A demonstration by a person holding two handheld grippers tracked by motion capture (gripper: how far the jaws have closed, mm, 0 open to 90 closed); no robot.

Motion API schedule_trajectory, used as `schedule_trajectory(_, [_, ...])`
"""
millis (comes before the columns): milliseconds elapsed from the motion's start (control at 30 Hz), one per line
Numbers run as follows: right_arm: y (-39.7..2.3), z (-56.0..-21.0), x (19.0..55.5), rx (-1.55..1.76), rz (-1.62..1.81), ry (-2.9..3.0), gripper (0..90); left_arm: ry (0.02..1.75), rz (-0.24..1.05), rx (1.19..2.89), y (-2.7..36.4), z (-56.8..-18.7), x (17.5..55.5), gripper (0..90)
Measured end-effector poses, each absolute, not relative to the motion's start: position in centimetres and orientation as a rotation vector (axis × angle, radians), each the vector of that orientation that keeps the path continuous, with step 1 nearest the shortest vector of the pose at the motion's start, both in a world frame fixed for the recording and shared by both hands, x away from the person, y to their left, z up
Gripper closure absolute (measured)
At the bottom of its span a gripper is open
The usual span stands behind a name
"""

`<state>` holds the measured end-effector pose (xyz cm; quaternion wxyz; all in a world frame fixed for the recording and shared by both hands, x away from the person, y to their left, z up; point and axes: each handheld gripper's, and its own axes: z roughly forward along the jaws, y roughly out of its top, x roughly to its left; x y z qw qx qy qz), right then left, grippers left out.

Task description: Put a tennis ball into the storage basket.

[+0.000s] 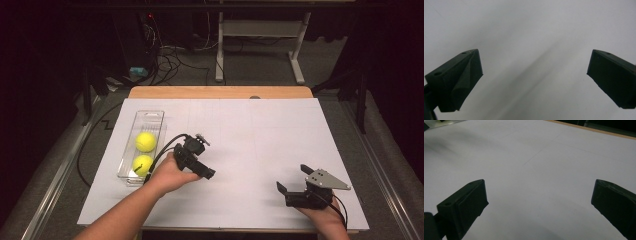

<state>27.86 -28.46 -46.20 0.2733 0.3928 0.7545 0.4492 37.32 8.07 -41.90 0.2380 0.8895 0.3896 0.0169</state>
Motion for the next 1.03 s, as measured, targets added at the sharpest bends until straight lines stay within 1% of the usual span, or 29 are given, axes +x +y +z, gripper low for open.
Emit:
schedule_trajectory(133, [-28.2,-46.2,27.8,1.052,1.213,2.035,0.4,1.069,0.063,2.250,9.1,-43.5,36.7,1.3])
schedule_trajectory(267, [-27.9,-46.2,27.8,1.045,1.223,2.035,0.4,1.046,0.095,2.113,9.9,-44.7,35.8,1.0])
schedule_trajectory(467, [-27.6,-46.0,27.3,1.031,1.253,2.012,0.4,0.888,0.254,1.907,11.8,-44.8,33.1,0.2])
schedule_trajectory(567, [-27.5,-45.9,27.1,1.034,1.274,1.988,0.0,0.853,0.308,1.838,12.8,-44.8,31.9,0.1])
schedule_trajectory(633, [-27.5,-45.8,26.9,1.040,1.288,1.969,0.0,0.842,0.319,1.811,13.3,-45.0,31.3,0.2])
schedule_trajectory(733, [-27.6,-45.7,26.4,1.056,1.304,1.937,0.0,0.834,0.264,1.825,13.9,-45.2,31.1,0.1])
schedule_trajectory(1033, [-28.2,-45.6,26.3,1.113,1.309,1.863,0.0,0.801,0.340,1.828,13.8,-45.8,30.7,0.2])
